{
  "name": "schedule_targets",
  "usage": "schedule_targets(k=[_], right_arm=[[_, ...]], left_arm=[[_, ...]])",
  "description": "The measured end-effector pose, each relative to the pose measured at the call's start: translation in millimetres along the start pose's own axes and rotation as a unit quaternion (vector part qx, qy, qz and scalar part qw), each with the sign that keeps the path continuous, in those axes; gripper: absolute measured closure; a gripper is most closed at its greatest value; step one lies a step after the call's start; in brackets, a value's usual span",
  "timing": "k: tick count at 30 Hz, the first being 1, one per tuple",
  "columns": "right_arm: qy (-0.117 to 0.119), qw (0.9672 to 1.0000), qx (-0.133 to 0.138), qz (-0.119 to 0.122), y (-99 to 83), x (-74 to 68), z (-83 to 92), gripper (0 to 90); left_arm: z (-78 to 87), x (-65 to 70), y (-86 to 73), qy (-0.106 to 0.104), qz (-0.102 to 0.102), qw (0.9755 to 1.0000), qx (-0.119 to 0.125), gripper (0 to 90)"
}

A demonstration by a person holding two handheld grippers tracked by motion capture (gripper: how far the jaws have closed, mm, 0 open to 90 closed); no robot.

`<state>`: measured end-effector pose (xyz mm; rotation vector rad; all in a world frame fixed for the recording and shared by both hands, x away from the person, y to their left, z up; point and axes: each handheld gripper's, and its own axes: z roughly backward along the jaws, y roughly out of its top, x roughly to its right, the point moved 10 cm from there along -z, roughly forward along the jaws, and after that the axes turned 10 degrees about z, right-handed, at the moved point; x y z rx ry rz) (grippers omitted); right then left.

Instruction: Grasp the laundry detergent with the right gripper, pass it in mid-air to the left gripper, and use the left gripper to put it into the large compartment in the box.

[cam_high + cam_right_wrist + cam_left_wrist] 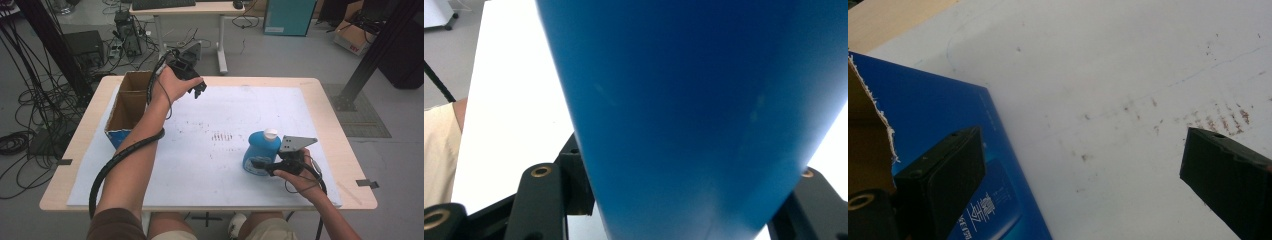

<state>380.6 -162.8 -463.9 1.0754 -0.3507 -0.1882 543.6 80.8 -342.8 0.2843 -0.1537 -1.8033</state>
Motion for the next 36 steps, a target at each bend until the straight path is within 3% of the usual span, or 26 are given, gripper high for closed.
schedule_targets(k=[10, 23, 26, 28, 33, 36], right_arm=[[-0.002, 1.0000, -0.004, -0.001, 0.4, -0.7, 0.0, 41.5], [-0.003, 0.9997, -0.022, -0.001, 3.0, -1.9, -0.9, 41.8], [0.005, 0.9991, -0.035, -0.024, 4.6, -2.6, 0.7, 41.9], [0.007, 0.9989, -0.028, -0.037, 10.6, 1.5, 4.9, 41.9], [0.000, 0.9989, -0.026, -0.040, 24.9, 14.9, 13.1, 41.9], [-0.009, 0.9978, -0.035, -0.056, 33.4, 24.4, 18.1, 41.8]], left_arm=[[2.6, 0.5, 0.4, -0.002, -0.002, 1.0000, 0.005, 4.9], [6.4, 6.6, -1.8, -0.014, -0.019, 0.9997, 0.006, 5.0], [11.3, 7.1, -3.1, -0.014, -0.032, 0.9994, 0.006, 5.0], [18.3, 7.9, -3.2, -0.019, -0.041, 0.9989, 0.014, 5.0], [28.5, 9.9, -4.3, -0.027, -0.060, 0.9977, 0.017, 5.0], [37.1, 11.7, -5.5, -0.033, -0.078, 0.9962, 0.018, 5.0]])
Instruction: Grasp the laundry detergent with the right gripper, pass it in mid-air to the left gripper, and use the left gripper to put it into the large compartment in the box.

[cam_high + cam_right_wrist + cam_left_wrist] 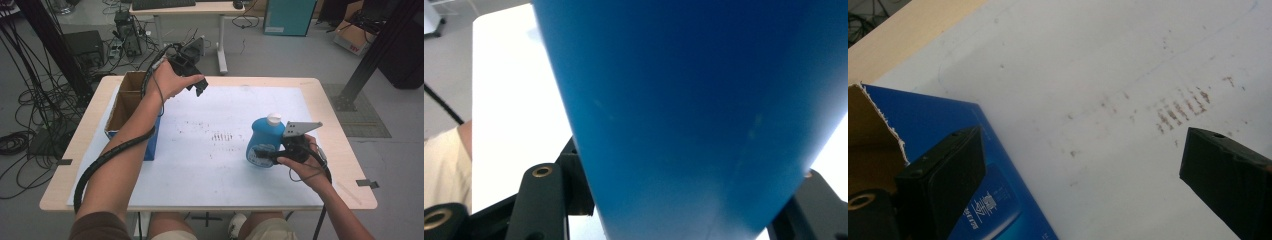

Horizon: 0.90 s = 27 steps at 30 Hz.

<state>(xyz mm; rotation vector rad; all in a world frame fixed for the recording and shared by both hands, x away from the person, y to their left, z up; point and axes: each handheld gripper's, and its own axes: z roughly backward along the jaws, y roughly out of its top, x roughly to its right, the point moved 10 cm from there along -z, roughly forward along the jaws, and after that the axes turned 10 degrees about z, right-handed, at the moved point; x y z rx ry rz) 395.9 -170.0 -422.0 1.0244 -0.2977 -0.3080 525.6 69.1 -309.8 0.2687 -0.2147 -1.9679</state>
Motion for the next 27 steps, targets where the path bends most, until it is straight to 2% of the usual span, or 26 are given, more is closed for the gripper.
schedule_targets(k=[1, 2, 3, 4, 5, 6, 8, 13, 14, 16, 19, 20, 21, 22, 25, 27], right_arm=[[-0.004, 1.0000, -0.002, -0.006, 4.0, 5.0, 1.6, 41.8], [-0.006, 0.9999, -0.004, -0.009, 7.0, 9.0, 2.6, 41.8], [-0.006, 0.9999, -0.005, -0.015, 9.2, 11.4, 3.2, 41.8], [-0.007, 0.9997, -0.008, -0.021, 12.4, 16.2, 3.9, 41.8], [-0.008, 0.9996, -0.011, -0.026, 15.1, 19.5, 4.2, 41.8], [-0.010, 0.9993, -0.020, -0.029, 19.3, 25.6, 4.1, 41.8], [-0.010, 0.9991, -0.024, -0.033, 22.5, 30.0, 3.4, 41.8], [-0.014, 0.9984, -0.025, -0.050, 37.9, 49.3, -3.6, 41.7], [-0.012, 0.9980, -0.025, -0.057, 43.0, 54.6, -7.2, 41.6], [-0.009, 0.9976, -0.027, -0.063, 46.9, 58.3, -11.0, 41.6], [-0.006, 0.9973, -0.034, -0.065, 54.0, 63.4, -19.0, 41.6], [-0.003, 0.9972, -0.036, -0.065, 58.9, 65.0, -25.5, 41.5], [-0.003, 0.9972, -0.036, -0.065, 58.9, 65.0, -25.5, 41.5], [0.002, 0.9971, -0.040, -0.064, 61.7, 65.4, -29.9, 41.6], [0.013, 0.9970, -0.045, -0.061, 70.0, 65.6, -42.0, 41.5], [0.019, 0.9971, -0.046, -0.057, 77.3, 64.7, -50.4, 41.5]], left_arm=[[3.6, 0.7, -0.6, -0.002, -0.013, 0.9999, -0.002, 5.1], [5.3, 2.8, 0.4, -0.003, -0.009, 0.9999, 0.006, 5.0], [9.5, 4.0, 0.2, -0.005, -0.017, 0.9998, 0.006, 5.0], [13.9, 3.8, -0.9, -0.006, -0.039, 0.9992, 0.000, 4.9], [17.1, 5.3, -1.6, -0.009, -0.047, 0.9989, -0.001, 5.0], [23.3, 7.0, -1.9, -0.009, -0.067, 0.9977, -0.003, 5.0], [25.7, 8.1, -2.1, -0.008, -0.075, 0.9972, -0.003, 5.0], [36.7, 8.9, -4.1, -0.008, -0.113, 0.9934, -0.018, 5.0], [42.0, 7.9, -3.5, -0.009, -0.129, 0.9914, -0.017, 5.0], [43.6, 8.1, -3.6, -0.011, -0.133, 0.9909, -0.018, 5.0], [50.2, 7.9, -3.5, -0.021, -0.148, 0.9885, -0.019, 5.0], [54.3, 7.3, -3.5, -0.021, -0.162, 0.9864, -0.017, 5.0], [54.3, 7.3, -3.5, -0.021, -0.162, 0.9864, -0.017, 5.0], [56.1, 7.5, -4.4, -0.021, -0.168, 0.9854, -0.019, 5.0], [61.0, 7.3, -7.0, -0.019, -0.192, 0.9809, -0.023, 5.0], [64.4, 7.3, -7.9, -0.019, -0.200, 0.9794, -0.022, 5.0]])
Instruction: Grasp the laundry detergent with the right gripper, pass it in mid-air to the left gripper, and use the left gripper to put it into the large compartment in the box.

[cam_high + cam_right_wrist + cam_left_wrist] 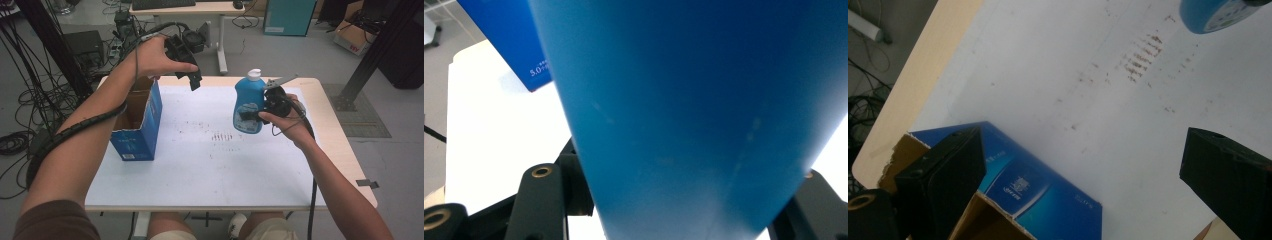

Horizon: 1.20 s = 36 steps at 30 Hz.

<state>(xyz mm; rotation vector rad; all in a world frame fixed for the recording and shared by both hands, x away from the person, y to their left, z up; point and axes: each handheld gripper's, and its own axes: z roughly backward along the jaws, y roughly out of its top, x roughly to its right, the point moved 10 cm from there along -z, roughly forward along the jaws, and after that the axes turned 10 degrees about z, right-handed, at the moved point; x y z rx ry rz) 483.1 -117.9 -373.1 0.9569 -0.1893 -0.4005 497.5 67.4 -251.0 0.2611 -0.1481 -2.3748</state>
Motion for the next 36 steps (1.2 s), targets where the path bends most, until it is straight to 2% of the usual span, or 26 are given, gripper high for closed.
schedule_targets(k=[3, 4, 5, 7, 10, 14, 20, 22, 23, 24, 27, 28, 29, 30, 32, 36], right_arm=[[0.011, 0.9999, -0.001, 0.011, 13.7, -3.6, -11.2, 41.5], [0.021, 0.9996, -0.002, 0.016, 21.7, -7.0, -17.9, 41.4], [0.021, 0.9996, -0.002, 0.016, 21.7, -7.0, -17.9, 41.4], [0.036, 0.9989, -0.004, 0.031, 34.1, -13.3, -30.0, 41.4], [0.042, 0.9984, 0.001, 0.037, 41.5, -18.2, -38.0, 41.4], [0.063, 0.9969, 0.006, 0.046, 52.3, -30.3, -57.3, 41.5], [0.091, 0.9937, 0.022, 0.062, 64.4, -48.3, -83.4, 41.5], [0.098, 0.9924, 0.021, 0.072, 65.7, -53.1, -89.9, 41.5], [0.110, 0.9904, 0.026, 0.080, 67.5, -58.9, -96.8, 41.5], [0.110, 0.9904, 0.026, 0.080, 67.5, -58.9, -96.8, 41.5], [0.126, 0.9869, 0.033, 0.095, 71.4, -70.2, -104.6, 41.5], [0.126, 0.9869, 0.033, 0.095, 71.4, -70.2, -104.6, 41.5], [0.133, 0.9843, 0.042, 0.108, 74.3, -75.3, -107.2, 41.5], [0.133, 0.9843, 0.042, 0.108, 74.3, -75.3, -107.2, 41.5], [0.143, 0.9818, 0.051, 0.114, 77.3, -81.0, -108.8, 41.5], [0.152, 0.9785, 0.056, 0.128, 80.3, -89.2, -111.7, 41.5]], left_arm=[[4.5, 3.0, -1.4, -0.010, -0.011, 0.9999, 0.003, 5.0], [6.5, 4.5, -3.1, -0.014, -0.021, 0.9997, -0.001, 5.0], [6.5, 4.5, -3.1, -0.014, -0.021, 0.9997, -0.001, 4.9], [7.4, 5.9, -4.3, -0.013, -0.027, 0.9995, -0.002, 4.8], [10.6, 11.4, -6.7, -0.029, -0.037, 0.9989, -0.004, 4.8], [13.4, 13.1, -9.0, -0.029, -0.048, 0.9984, -0.009, 4.9], [16.3, 22.2, -12.2, -0.044, -0.068, 0.9967, -0.009, 4.8], [15.9, 23.0, -13.3, -0.037, -0.074, 0.9965, -0.011, 4.9], [15.8, 25.0, -14.7, -0.039, -0.079, 0.9960, -0.012, 4.9], [15.8, 25.0, -14.7, -0.039, -0.079, 0.9960, -0.012, 4.9], [16.8, 29.7, -17.1, -0.047, -0.087, 0.9950, -0.015, 4.9], [16.8, 29.7, -17.1, -0.047, -0.087, 0.9950, -0.015, 4.9], [16.6, 30.2, -17.4, -0.048, -0.092, 0.9945, -0.015, 4.9], [16.5, 31.6, -18.2, -0.050, -0.094, 0.9942, -0.015, 4.9], [16.2, 34.2, -20.9, -0.059, -0.102, 0.9929, -0.019, 4.9], [14.3, 36.2, -26.3, -0.062, -0.106, 0.9921, -0.025, 5.0]])
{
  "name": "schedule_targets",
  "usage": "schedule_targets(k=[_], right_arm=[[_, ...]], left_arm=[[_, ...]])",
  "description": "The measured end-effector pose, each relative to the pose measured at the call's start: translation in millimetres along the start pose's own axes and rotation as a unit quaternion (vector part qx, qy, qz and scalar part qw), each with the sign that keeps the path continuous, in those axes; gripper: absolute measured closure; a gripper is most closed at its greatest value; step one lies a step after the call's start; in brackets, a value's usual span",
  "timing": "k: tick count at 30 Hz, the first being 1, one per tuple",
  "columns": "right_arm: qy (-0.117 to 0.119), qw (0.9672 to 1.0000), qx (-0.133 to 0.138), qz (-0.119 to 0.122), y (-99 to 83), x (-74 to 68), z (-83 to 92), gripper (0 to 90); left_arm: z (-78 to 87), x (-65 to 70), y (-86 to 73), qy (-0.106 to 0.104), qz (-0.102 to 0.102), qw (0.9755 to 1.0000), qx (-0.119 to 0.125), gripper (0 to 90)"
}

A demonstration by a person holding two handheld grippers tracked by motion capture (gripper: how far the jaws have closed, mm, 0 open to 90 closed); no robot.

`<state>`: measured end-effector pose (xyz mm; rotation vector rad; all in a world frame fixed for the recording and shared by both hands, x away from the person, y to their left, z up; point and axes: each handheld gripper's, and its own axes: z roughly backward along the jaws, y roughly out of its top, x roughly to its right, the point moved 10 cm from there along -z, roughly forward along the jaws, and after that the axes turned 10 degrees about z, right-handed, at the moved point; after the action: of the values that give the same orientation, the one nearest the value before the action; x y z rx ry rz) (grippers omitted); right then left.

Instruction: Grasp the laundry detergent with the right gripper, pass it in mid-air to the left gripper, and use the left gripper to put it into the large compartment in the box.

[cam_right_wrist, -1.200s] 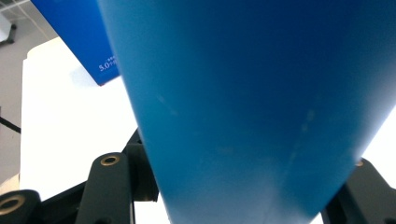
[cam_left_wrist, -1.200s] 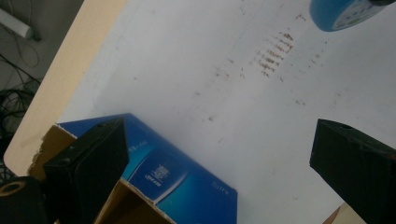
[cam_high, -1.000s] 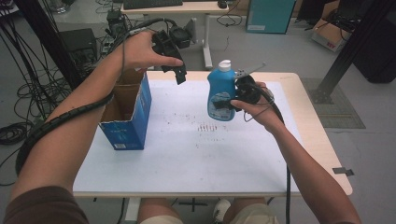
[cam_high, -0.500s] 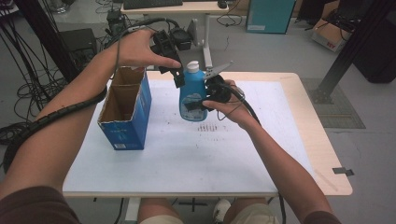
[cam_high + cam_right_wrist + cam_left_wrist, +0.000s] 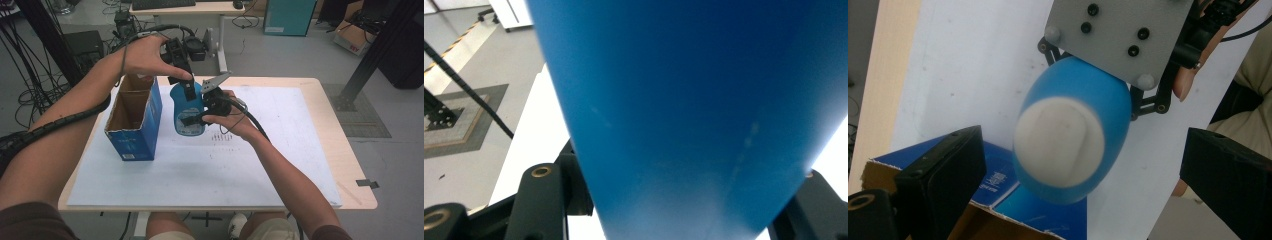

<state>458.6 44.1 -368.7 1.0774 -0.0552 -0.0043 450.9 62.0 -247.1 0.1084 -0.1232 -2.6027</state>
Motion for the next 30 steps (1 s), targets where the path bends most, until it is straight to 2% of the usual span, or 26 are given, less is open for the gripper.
schedule_targets(k=[6, 9, 10, 14, 15, 21, 24, 25, 26, 28, 30], right_arm=[[0.013, 0.9997, 0.002, 0.019, 2.6, -9.5, -3.8, 41.5], [0.016, 0.9995, 0.007, 0.027, 5.6, -12.2, -2.9, 41.5], [0.015, 0.9994, 0.007, 0.030, 6.2, -12.7, -2.4, 41.4], [0.018, 0.9992, 0.002, 0.036, 5.7, -15.5, -0.9, 41.4], [0.021, 0.9990, 0.001, 0.040, 5.3, -16.8, -0.4, 41.4], [0.020, 0.9987, 0.002, 0.046, 6.7, -19.7, 3.2, 41.5], [0.027, 0.9987, 0.009, 0.043, 9.3, -22.9, 6.4, 41.4], [0.024, 0.9979, 0.005, 0.060, 8.4, -20.6, 7.7, 41.5], [0.023, 0.9976, 0.006, 0.065, 8.8, -20.5, 8.4, 41.5], [0.022, 0.9975, 0.006, 0.067, 9.6, -21.6, 9.6, 41.4], [0.022, 0.9976, 0.005, 0.065, 9.8, -22.8, 10.7, 41.5]], left_arm=[[-1.0, 6.5, -2.2, -0.010, -0.010, 0.9999, 0.000, 5.1], [-2.6, 8.7, -4.0, -0.012, -0.013, 0.9998, -0.010, 5.1], [-1.8, 7.1, -5.5, -0.010, -0.026, 0.9994, -0.021, 5.1], [-3.3, 11.1, -7.3, -0.020, -0.034, 0.9987, -0.031, 5.3], [-5.4, 13.0, -8.2, -0.021, -0.036, 0.9984, -0.039, 5.2], [-10.7, 17.4, -9.3, -0.027, -0.038, 0.9978, -0.046, 5.3], [-13.2, 18.6, -9.4, -0.025, -0.042, 0.9974, -0.054, 5.3], [-14.6, 19.5, -8.8, -0.025, -0.043, 0.9974, -0.053, 5.3], [-15.7, 20.2, -8.9, -0.025, -0.046, 0.9970, -0.057, 5.3], [-16.3, 20.2, -9.9, -0.021, -0.053, 0.9960, -0.069, 5.3], [-17.7, 20.8, -8.8, -0.017, -0.054, 0.9961, -0.068, 5.3]])
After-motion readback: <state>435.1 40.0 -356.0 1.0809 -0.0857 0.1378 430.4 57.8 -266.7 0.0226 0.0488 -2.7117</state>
